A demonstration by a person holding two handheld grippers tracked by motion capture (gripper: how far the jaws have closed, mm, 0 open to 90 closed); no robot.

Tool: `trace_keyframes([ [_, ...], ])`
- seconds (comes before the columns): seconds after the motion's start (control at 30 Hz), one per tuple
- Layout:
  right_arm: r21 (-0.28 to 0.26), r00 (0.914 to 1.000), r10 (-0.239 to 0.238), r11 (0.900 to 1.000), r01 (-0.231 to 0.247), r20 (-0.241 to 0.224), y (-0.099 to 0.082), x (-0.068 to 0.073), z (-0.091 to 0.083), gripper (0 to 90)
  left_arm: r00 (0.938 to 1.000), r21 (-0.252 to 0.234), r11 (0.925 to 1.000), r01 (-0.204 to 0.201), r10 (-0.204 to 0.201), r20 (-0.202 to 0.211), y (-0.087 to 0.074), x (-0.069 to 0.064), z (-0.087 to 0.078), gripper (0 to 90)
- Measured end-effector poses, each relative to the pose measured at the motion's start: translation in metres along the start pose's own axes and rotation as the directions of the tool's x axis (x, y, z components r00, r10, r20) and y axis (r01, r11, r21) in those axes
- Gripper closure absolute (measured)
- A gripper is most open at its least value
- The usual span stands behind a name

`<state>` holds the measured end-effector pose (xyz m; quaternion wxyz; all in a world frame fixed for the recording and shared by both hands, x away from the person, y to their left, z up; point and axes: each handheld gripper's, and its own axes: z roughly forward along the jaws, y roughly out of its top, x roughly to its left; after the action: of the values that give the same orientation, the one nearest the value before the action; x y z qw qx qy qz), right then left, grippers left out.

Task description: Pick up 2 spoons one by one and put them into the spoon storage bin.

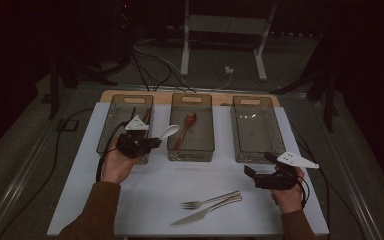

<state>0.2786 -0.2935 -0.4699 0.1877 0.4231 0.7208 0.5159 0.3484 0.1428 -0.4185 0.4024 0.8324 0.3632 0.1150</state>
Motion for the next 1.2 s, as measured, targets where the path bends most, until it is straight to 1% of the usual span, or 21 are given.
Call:
trace_keyframes([
  [0.23, 0.003, 1.0, 0.006, 1.0, -0.006, 0.001, 0.0, 0.0, 0.0, 0.0, 1.0, -0.007, 1.0, 0.002, -0.002, -0.001, 0.012, -0.002, 0.013, 87.0],
  [0.3, 0.003, 1.0, -0.001, 1.0, 0.001, -0.001, 0.0, 0.0, 0.0, 0.0, 1.0, -0.008, 1.0, 0.004, -0.004, 0.0, 0.016, -0.003, 0.016, 87.0],
  [0.37, -0.002, 1.0, 0.002, 1.0, -0.002, -0.001, 0.0, 0.0, 0.0, 0.0, 1.0, -0.009, 1.0, 0.004, -0.004, -0.003, 0.019, -0.003, 0.02, 87.0],
  [0.53, 0.0, 1.0, 0.003, 1.0, -0.003, 0.0, 0.0, 0.0, 0.0, 0.0, 0.9997, -0.018, 0.9996, 0.024, -0.024, -0.007, 0.026, -0.001, 0.03, 87.0],
  [0.77, 0.004, 1.0, 0.002, 1.0, -0.002, -0.001, -0.001, 0.0, 0.001, 0.0, 0.9992, -0.013, 0.9993, 0.036, -0.037, -0.017, 0.034, 0.0, 0.045, 87.0],
  [0.93, 0.003, 1.0, 0.001, 1.0, -0.001, -0.001, -0.001, 0.0, 0.0, 0.0, 0.9981, -0.011, 0.9983, 0.058, -0.058, -0.019, 0.038, 0.0, 0.059, 87.0],
  [1.07, 0.004, 1.0, -0.001, 1.0, 0.001, -0.003, -0.001, 0.0, 0.001, 0.0, 0.9978, 0.004, 0.998, 0.063, -0.062, -0.024, 0.04, 0.0, 0.069, 87.0],
  [1.13, 0.004, 1.0, -0.002, 1.0, 0.002, -0.003, -0.001, 0.0, 0.001, 0.0, 0.9972, 0.007, 0.9975, 0.07, -0.07, -0.027, 0.041, 0.0, 0.072, 87.0],
  [1.2, 0.005, 1.0, -0.003, 1.0, 0.003, -0.003, -0.001, 0.0, 0.001, 0.0, 0.9964, 0.009, 0.9965, 0.082, -0.082, -0.021, 0.041, 0.001, 0.076, 87.0],
])
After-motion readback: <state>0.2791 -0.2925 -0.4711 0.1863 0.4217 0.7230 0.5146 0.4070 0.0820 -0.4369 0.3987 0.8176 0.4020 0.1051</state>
